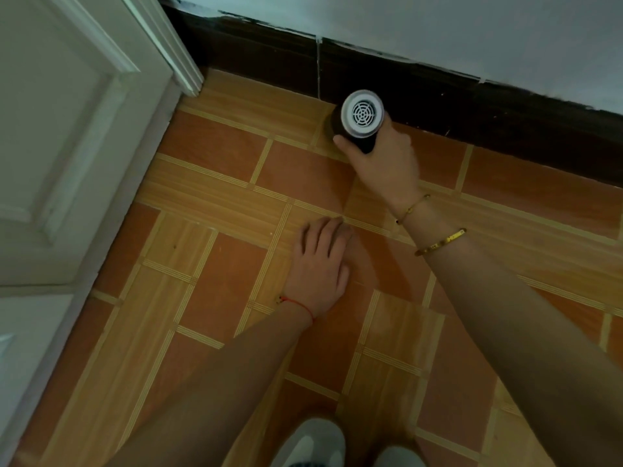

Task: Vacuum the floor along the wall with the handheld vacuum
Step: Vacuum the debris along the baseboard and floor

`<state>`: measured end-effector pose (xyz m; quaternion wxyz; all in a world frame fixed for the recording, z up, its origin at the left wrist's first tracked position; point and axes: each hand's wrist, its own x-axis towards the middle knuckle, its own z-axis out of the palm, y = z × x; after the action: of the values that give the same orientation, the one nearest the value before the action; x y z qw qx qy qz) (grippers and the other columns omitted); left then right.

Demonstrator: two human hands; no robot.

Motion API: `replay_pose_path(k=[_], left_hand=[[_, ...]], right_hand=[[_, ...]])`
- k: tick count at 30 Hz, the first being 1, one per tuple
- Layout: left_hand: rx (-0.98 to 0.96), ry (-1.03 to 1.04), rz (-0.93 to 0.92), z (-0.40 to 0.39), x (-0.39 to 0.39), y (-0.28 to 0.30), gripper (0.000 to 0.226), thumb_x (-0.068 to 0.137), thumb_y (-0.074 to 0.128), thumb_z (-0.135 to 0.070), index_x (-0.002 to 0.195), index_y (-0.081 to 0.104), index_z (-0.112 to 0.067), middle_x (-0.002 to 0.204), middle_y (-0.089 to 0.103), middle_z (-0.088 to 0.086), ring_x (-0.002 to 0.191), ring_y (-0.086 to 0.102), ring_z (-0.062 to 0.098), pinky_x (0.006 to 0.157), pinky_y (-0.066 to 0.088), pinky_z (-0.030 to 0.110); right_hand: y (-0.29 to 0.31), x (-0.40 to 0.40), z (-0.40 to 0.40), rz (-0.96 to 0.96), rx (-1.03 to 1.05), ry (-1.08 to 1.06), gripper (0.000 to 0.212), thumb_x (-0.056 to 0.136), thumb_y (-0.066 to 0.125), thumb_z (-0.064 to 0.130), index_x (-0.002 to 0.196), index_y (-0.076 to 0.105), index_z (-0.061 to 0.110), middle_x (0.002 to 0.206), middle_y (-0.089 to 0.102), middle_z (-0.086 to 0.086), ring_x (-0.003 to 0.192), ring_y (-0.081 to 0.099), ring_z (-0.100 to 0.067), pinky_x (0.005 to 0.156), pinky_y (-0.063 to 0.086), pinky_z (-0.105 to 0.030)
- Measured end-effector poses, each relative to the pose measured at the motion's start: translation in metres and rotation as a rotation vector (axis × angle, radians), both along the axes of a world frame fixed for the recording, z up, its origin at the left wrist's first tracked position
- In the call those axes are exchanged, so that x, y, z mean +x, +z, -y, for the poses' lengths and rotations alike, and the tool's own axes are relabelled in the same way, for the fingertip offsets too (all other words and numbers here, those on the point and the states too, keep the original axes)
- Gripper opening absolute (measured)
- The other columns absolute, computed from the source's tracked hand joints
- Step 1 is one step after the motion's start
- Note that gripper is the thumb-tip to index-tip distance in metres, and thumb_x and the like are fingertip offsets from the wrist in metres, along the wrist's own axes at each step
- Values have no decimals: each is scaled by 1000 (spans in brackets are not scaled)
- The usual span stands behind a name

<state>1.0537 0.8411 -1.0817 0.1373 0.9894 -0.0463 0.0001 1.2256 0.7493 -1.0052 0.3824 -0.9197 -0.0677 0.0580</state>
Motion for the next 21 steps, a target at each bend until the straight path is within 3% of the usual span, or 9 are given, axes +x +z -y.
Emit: replay_pose_path(k=[6, 9, 12, 15, 18, 21], left_hand=[[-35, -1, 20, 0, -1, -1, 54, 88, 46, -26, 141, 49, -14, 147, 45, 10, 139, 38, 31, 117, 24, 54], [-44, -1, 16, 0, -1, -1, 54, 89, 45, -26, 142, 48, -15, 147, 45, 9, 139, 37, 30, 117, 24, 53], [-3, -7, -3, -1, -2, 0, 54, 90, 46, -27, 143, 45, -16, 149, 43, 8, 139, 36, 29, 118, 22, 52], [-6, -7, -14, -1, -2, 1, 52, 90, 45, -27, 141, 47, -16, 148, 43, 9, 139, 36, 29, 118, 23, 52], [-11, -13, -19, -1, -3, 2, 51, 91, 44, -27, 141, 47, -15, 148, 44, 10, 139, 36, 29, 118, 23, 52], [-26, -3, -24, -1, -3, 1, 49, 92, 42, -26, 140, 48, -15, 147, 44, 10, 139, 35, 29, 120, 21, 51]], right_hand=[[0, -18, -19, -70, 21, 236, 65, 82, 67, 59, 135, 55, 23, 126, 67, 4, 116, 61, -16, 94, 51, -32], [-1, -24, -5, -74, 8, 191, 56, 84, 66, 57, 124, 62, 19, 116, 71, 0, 107, 64, -17, 84, 52, -29], [-1, -26, 28, -59, 3, 81, 57, 85, 63, 58, 125, 62, 17, 112, 70, 2, 102, 64, -13, 72, 42, -15], [9, -36, 64, -101, 30, -4, 44, 88, 65, 50, 115, 64, 15, 92, 64, 7, 86, 60, -8, 71, 41, -19], [17, -57, 91, -232, 117, -49, 28, 90, 65, 45, 84, 59, 19, 66, 62, 1, 58, 60, -14, 59, 49, -29], [18, -82, 107, -424, 343, -165, 29, 91, 66, 41, 86, 61, 13, 63, 62, -7, 55, 61, -22, 62, 54, -39]])
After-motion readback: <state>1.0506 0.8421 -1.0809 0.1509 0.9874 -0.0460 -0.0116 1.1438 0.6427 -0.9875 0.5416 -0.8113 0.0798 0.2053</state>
